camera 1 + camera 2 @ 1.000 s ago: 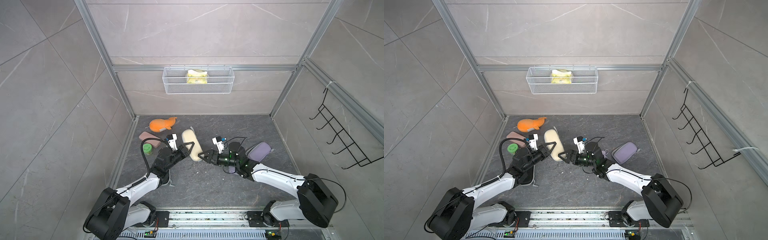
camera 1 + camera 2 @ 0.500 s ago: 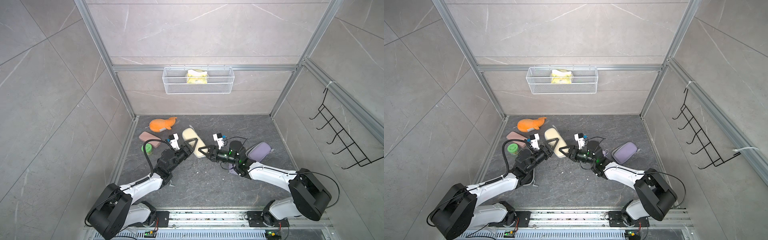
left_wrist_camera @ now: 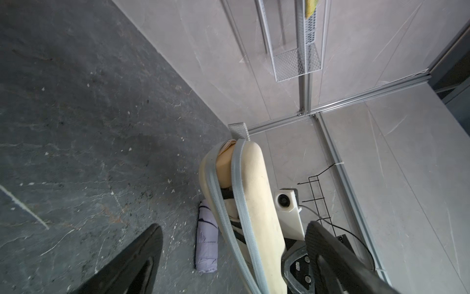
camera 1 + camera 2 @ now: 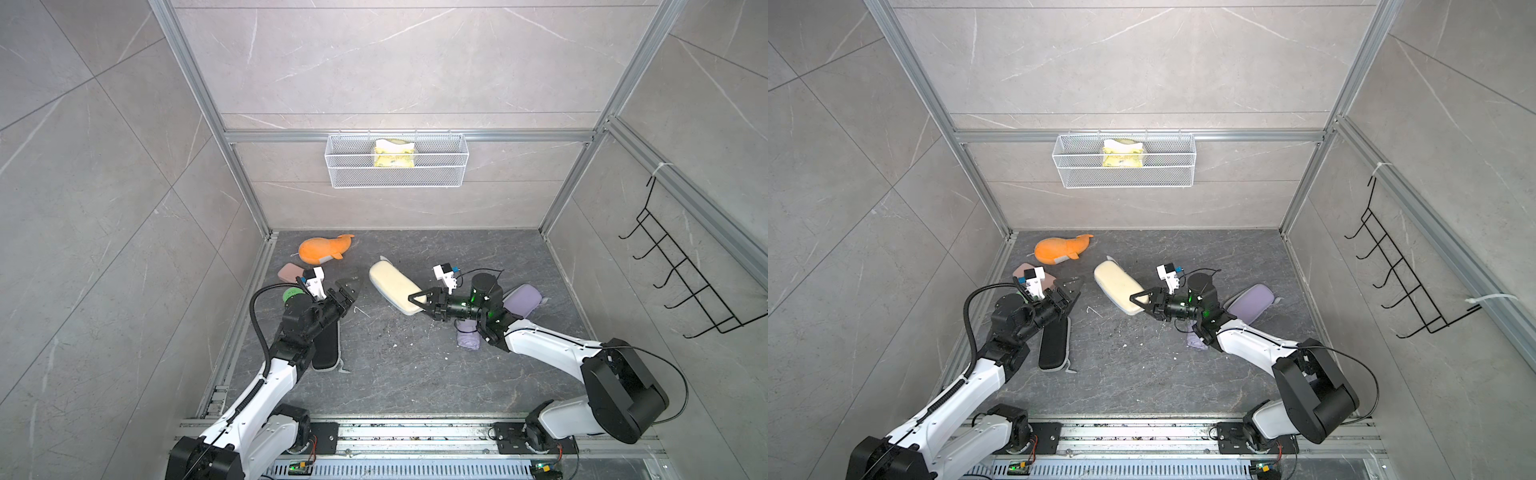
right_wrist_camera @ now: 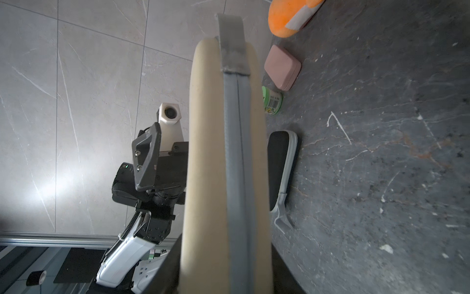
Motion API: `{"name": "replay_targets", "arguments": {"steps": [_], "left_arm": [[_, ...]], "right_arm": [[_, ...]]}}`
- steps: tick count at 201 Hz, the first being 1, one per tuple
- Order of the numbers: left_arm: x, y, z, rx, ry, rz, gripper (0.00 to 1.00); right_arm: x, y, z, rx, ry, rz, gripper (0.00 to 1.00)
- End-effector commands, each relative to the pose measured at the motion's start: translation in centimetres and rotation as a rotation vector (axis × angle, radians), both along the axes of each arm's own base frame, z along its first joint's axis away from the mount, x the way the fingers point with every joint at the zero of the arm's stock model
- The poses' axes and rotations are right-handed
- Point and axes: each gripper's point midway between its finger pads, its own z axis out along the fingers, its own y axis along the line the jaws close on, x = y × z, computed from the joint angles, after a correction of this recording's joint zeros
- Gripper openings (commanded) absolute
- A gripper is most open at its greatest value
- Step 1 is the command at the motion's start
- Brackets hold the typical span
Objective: Put umbrellas into zippered umbrella sleeves
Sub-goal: Adjust the umbrella sleeve.
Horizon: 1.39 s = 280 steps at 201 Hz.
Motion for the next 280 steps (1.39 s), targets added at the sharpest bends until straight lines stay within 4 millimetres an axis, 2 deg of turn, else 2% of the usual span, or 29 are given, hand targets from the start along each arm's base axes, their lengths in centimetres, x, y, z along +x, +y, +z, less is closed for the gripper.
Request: {"name": "replay_targets", "arguments": {"steps": [1,33,84,111,130,145,151,177,189,204,249,280], "left_arm": [[-0.5,-1.5,1.8,0.006,-0.03,-0.115,0.91],[0.2,-2.5,2.1,-0.025,-0.024,-0.164,0.91],[0.6,-4.5,3.1,-0.092,-0.044,-0.266,0.83],[0.5,-5.8,3.7,-0.127,-0.083,-0.308,0.71],[0.6,-6.2,4.1,-0.145,-0.111,-0.327,0.55],[0.6,-6.3,4.2,-0.159,-0.132,-0.332,0.32],[0.7,-6.1,4.2,-0.163,-0.139,-0.319,0.25],[1.5,-4.7,4.3,-0.17,-0.173,-0.227,0.11],[1.8,-3.9,4.5,-0.185,-0.196,-0.174,0.07],[2.1,-3.3,4.5,-0.199,-0.21,-0.127,0.04],[2.4,-2.7,4.1,-0.216,-0.209,-0.09,0.01],[2.8,-2.0,3.2,-0.219,-0.186,-0.036,0.0]], "right_arm": [[-2.1,0.5,4.6,0.063,-0.145,0.135,0.3],[-2.8,0.7,5.0,0.07,-0.156,0.192,0.27],[-3.6,1.0,6.4,0.085,-0.188,0.269,0.25],[-3.2,1.2,6.5,0.084,-0.19,0.266,0.26],[-2.6,1.4,6.5,0.085,-0.187,0.248,0.26],[-2.2,1.4,6.5,0.083,-0.184,0.228,0.34],[-2.1,1.4,6.4,0.081,-0.18,0.218,0.4],[-1.9,0.8,6.0,0.09,-0.166,0.17,0.68],[-1.9,0.2,5.6,0.093,-0.154,0.14,0.74],[-1.9,-0.4,5.1,0.096,-0.145,0.105,0.76],[-2.7,-1.4,4.8,0.113,-0.146,0.076,0.7],[-2.8,-1.6,4.8,0.123,-0.153,0.066,0.66]]}}
